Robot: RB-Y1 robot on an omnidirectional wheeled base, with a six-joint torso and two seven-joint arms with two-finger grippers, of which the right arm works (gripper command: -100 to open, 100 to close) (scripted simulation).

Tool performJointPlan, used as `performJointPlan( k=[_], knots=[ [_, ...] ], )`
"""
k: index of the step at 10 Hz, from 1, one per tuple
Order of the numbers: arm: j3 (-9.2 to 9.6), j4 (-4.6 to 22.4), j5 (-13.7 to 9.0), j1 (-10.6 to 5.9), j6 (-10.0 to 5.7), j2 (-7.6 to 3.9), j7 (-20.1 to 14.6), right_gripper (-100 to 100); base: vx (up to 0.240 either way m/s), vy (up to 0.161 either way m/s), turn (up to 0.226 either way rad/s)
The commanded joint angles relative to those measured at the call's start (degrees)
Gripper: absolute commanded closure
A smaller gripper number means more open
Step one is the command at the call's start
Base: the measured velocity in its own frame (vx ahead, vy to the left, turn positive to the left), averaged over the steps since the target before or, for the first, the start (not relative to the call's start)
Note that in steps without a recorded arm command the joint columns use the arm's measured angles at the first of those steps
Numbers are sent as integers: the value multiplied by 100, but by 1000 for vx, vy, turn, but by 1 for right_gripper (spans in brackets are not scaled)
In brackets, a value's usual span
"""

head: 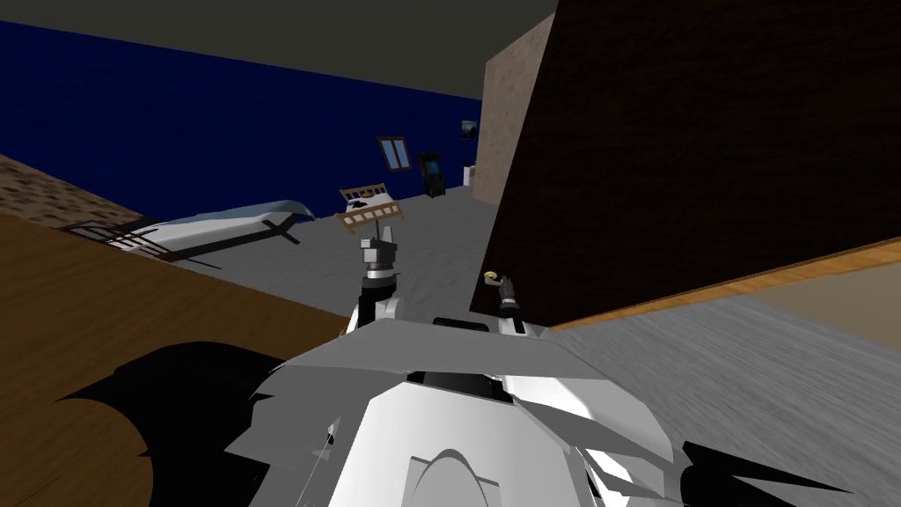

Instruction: Push the door open

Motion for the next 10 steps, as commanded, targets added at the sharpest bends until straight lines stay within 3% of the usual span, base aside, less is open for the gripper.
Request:
performJointPlan(
  k=[1,2,10],
  knots=[
    [-169,-125,-61,32,26,-30,97,100,206,64,-103],
    [-169,-125,-61,32,26,-30,97,100,126,48,-20],
    [-580,-114,-215,-3,39,428,493,100,172,79,-112]
  ],
)
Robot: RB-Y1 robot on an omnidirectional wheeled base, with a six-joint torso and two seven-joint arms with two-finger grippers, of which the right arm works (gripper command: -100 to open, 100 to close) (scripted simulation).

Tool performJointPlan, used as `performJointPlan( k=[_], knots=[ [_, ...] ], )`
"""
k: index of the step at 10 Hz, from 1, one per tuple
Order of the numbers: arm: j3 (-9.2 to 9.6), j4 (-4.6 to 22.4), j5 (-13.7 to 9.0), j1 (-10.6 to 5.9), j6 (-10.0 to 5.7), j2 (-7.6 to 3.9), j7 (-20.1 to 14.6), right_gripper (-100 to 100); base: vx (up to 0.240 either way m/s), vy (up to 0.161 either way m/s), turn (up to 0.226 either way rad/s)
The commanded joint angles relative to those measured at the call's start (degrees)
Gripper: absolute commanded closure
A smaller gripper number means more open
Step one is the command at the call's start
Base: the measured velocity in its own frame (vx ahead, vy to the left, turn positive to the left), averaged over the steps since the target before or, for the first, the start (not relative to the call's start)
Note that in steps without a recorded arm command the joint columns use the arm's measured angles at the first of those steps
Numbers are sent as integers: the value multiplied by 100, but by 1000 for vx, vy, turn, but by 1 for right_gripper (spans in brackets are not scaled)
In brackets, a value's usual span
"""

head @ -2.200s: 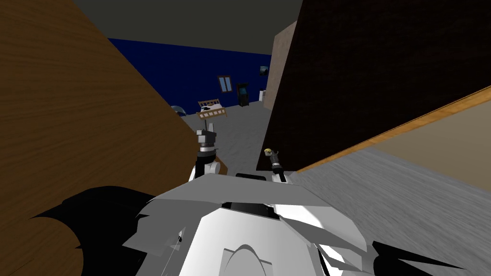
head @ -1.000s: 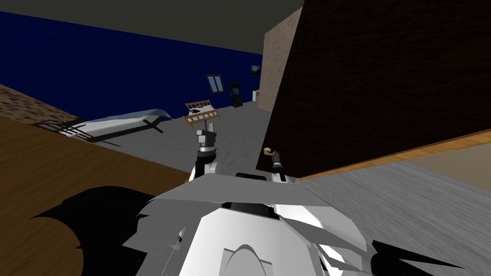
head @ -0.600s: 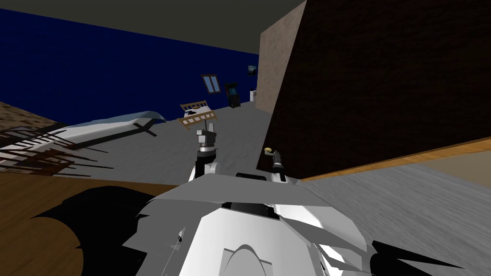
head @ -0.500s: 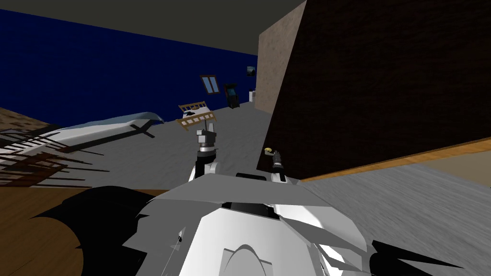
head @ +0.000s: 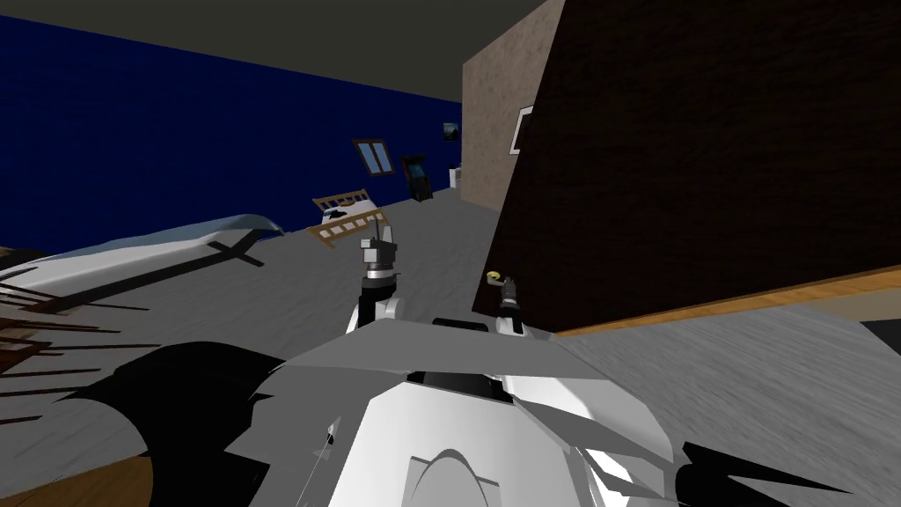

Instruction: Push the door open

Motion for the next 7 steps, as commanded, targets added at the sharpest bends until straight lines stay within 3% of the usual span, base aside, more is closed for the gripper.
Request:
performJointPlan(
  k=[1,3,5,7],
  knots=[
    [-42,15,-18,-42,-24,107,55,100,166,64,-79],
    [-103,16,-41,-47,-22,234,114,100,136,84,-79],
    [-258,37,-117,-21,-58,-57,119,100,87,36,-50],
    [-349,29,-170,-25,-53,-144,152,100,184,76,-59]
  ],
)
